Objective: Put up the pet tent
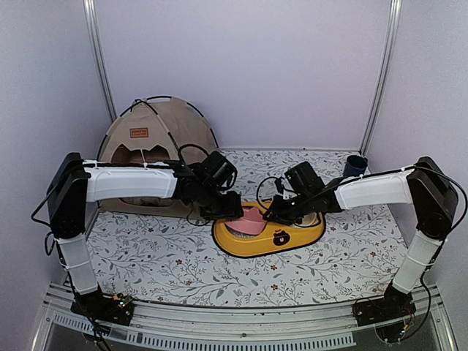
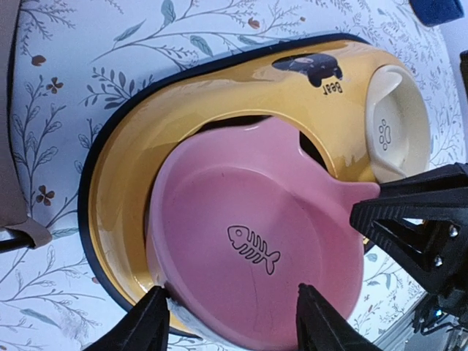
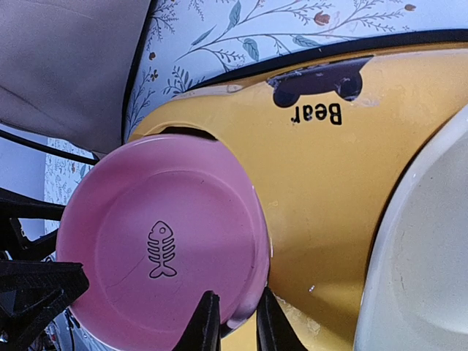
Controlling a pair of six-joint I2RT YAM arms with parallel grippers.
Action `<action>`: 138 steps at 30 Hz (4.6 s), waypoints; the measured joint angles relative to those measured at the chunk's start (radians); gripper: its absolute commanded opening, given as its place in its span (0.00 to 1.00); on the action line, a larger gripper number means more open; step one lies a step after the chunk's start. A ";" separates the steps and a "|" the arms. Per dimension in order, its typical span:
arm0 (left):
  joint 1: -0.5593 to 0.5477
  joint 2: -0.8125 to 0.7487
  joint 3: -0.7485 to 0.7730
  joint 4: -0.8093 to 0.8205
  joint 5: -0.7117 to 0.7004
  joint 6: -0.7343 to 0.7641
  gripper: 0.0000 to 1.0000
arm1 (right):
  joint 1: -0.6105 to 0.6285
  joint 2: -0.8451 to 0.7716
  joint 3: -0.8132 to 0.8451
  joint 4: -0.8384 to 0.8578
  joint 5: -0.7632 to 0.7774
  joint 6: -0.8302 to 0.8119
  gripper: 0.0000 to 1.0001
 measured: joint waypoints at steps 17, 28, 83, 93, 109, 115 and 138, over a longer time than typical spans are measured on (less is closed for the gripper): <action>0.043 0.004 0.002 -0.076 0.117 -0.106 0.58 | 0.047 -0.115 -0.066 0.064 -0.055 -0.010 0.00; 0.063 0.003 -0.029 -0.056 0.226 -0.072 0.58 | 0.083 -0.160 0.035 0.033 -0.078 -0.105 0.08; 0.022 0.035 -0.155 0.326 0.412 0.140 0.83 | -0.271 0.092 0.253 -0.161 0.010 -0.246 0.70; 0.017 0.029 -0.004 0.243 0.364 0.311 0.70 | -0.271 -0.154 0.072 -0.138 0.061 -0.254 0.72; -0.035 0.269 0.232 0.176 0.429 0.448 0.51 | -0.271 -0.552 -0.080 -0.073 0.160 -0.221 0.85; -0.042 0.270 0.251 0.169 0.426 0.461 0.37 | -0.271 -0.649 -0.112 -0.047 0.203 -0.214 0.95; -0.016 0.272 0.257 0.218 0.554 0.393 0.00 | -0.271 -0.671 -0.126 -0.031 0.235 -0.212 0.99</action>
